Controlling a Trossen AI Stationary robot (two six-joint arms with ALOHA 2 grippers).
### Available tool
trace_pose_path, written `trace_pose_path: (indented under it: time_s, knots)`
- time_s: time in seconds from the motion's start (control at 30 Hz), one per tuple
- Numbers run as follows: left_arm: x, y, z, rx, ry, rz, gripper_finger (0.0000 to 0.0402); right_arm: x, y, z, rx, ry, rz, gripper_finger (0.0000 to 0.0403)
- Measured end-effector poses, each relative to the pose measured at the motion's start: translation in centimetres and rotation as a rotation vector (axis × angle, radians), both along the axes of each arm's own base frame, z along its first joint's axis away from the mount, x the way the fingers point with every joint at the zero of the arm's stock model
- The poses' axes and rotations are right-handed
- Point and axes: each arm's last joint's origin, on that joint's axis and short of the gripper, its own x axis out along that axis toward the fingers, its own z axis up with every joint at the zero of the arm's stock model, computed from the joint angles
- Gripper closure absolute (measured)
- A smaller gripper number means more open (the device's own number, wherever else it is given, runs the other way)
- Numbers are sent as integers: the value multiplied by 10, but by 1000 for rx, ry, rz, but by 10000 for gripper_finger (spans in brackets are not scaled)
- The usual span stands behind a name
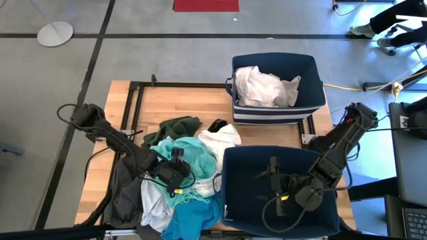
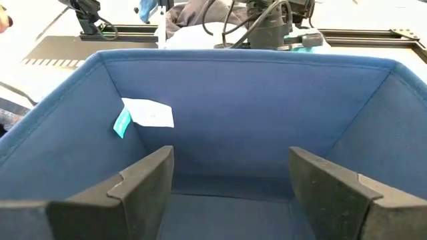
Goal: Sort clothes
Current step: Put the light blue shorts into the bottom blue bin
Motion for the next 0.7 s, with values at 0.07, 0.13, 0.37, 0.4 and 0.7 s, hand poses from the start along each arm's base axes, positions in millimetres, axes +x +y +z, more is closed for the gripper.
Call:
trace_pose_path:
  time_s: [0.07,0.13,0.37,0.4,0.7]
  knots:
    - [1,-1,0,-19,1,-18,376,0,0,0,-3,0,2,109]
    - [1,-2,1,-37,4,-34,390,0,0,0,-6,-1,3,109]
    - [-3,-2,27,-105,-67,-65,391,0,0,0,-7,-1,2,109]
    - [-4,-3,33,-108,-84,-78,393,0,0,0,-7,-1,2,109]
    - [-19,4,85,-84,-275,-117,392,0,-1,1,-45,-26,-29,109]
